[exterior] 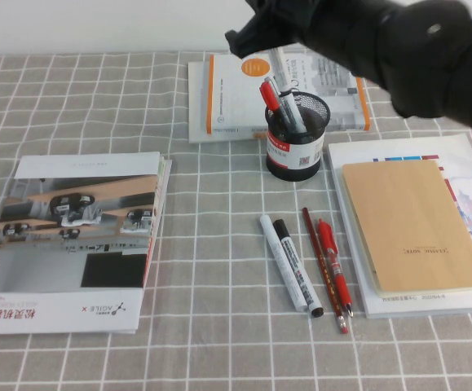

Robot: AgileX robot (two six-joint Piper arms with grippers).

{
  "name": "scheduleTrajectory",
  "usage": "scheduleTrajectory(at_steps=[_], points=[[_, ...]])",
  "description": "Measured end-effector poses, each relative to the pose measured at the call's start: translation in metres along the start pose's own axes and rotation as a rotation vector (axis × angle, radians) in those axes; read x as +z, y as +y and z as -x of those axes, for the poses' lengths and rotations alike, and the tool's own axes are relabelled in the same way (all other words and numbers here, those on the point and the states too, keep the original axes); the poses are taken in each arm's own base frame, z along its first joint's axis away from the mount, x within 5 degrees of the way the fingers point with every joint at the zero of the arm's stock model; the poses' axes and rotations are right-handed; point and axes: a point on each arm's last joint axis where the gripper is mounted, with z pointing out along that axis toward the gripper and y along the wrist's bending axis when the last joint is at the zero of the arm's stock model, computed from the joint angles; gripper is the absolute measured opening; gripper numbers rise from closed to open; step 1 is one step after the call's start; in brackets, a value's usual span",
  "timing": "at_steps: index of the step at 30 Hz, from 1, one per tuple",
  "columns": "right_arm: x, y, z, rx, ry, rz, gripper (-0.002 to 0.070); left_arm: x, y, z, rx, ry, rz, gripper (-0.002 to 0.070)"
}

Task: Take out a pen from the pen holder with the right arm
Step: 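Take a marker out of the pen holder and lay it on the table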

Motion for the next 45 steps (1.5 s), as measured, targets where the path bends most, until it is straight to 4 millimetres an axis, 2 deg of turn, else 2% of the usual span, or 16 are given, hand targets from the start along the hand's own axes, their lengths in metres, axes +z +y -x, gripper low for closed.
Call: scheduleTrajectory(at_steps=[3, 7, 9, 14, 21, 26, 35, 45], points=[[-0.016, 0.005, 0.017, 0.002, -0.025, 0.104, 0.0101, 0.0, 0.0, 0.0, 0.0, 0.0, 0.0, -0.0005], [-0.028, 0.021, 0.023, 0.043, 0.009, 0.3, 0.0101, 0.0, 0.0, 0.0, 0.0, 0.0, 0.0, -0.0005], [-0.031, 0.026, 0.02, 0.067, 0.062, 0.367, 0.0101, 0.0, 0.0, 0.0, 0.0, 0.0, 0.0, -0.0005], [-0.04, 0.037, -0.001, 0.178, 0.339, 0.48, 0.0101, 0.0, 0.0, 0.0, 0.0, 0.0, 0.0, -0.0005], [-0.049, 0.038, -0.028, 0.295, 0.675, 0.442, 0.0101, 0.0, 0.0, 0.0, 0.0, 0.0, 0.0, -0.0005], [-0.035, 0.041, -0.059, 0.357, 0.84, 0.368, 0.0101, 0.0, 0.0, 0.0, 0.0, 0.0, 0.0, -0.0005], [-0.002, 0.053, -0.113, 0.384, 0.969, 0.296, 0.0101, 0.0, 0.0, 0.0, 0.0, 0.0, 0.0, -0.0005], [0.035, 0.057, -0.133, 0.384, 0.994, 0.261, 0.0101, 0.0, 0.0, 0.0, 0.0, 0.0, 0.0, -0.0005]])
